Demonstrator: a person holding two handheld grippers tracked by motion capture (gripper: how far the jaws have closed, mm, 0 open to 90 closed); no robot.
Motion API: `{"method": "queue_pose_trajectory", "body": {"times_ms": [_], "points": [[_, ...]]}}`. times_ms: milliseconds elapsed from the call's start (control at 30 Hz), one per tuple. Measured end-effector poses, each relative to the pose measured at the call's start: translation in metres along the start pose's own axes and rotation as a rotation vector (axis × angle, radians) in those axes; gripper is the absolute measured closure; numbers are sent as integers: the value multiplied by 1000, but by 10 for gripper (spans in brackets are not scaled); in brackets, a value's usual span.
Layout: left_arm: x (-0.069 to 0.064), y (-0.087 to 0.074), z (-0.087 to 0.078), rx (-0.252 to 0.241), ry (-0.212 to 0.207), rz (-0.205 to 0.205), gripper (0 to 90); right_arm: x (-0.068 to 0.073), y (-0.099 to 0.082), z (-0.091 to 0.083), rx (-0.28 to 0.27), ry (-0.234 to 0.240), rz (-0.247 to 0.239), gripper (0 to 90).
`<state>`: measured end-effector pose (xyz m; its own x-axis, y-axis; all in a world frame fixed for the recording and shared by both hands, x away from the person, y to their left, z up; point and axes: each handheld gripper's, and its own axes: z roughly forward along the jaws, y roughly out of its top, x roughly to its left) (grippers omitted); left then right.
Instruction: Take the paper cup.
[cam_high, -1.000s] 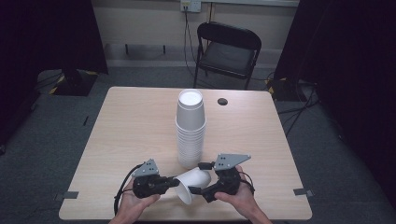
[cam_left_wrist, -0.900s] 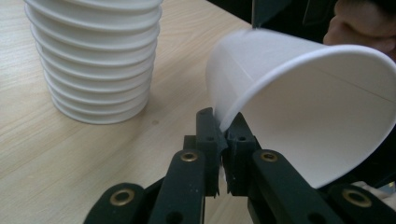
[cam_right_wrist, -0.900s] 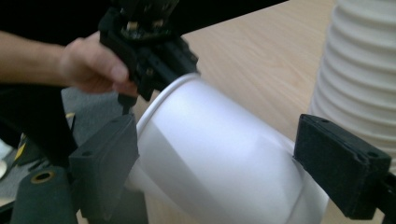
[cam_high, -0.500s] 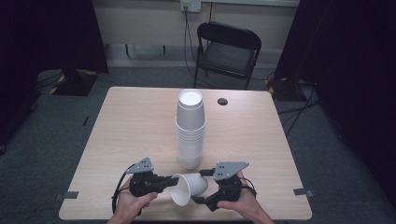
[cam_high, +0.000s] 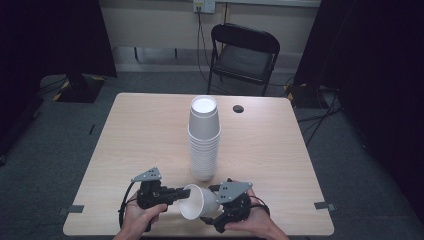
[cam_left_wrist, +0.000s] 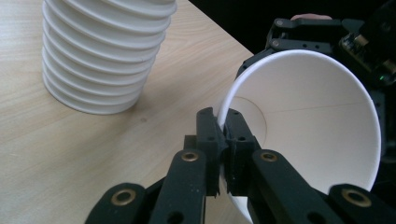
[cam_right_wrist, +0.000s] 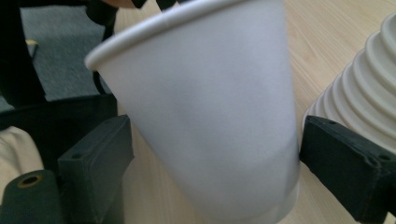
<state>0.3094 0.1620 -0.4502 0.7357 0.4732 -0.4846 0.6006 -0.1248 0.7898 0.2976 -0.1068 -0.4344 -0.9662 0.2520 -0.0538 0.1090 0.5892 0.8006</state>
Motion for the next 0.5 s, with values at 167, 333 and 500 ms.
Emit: {"method": "queue_pose_trajectory", "body": {"times_ms": [167,333,500], "points": [[-3,0,3,12,-18,-18,866,5,1,11,40,-13,-42,98],[1,1,1,-9,-20,-50,862,7,3,16,46,-55,-58,131],[2,2,-1,-60,-27,-62,825,8,2,18,36,-79,-47,153]]}}
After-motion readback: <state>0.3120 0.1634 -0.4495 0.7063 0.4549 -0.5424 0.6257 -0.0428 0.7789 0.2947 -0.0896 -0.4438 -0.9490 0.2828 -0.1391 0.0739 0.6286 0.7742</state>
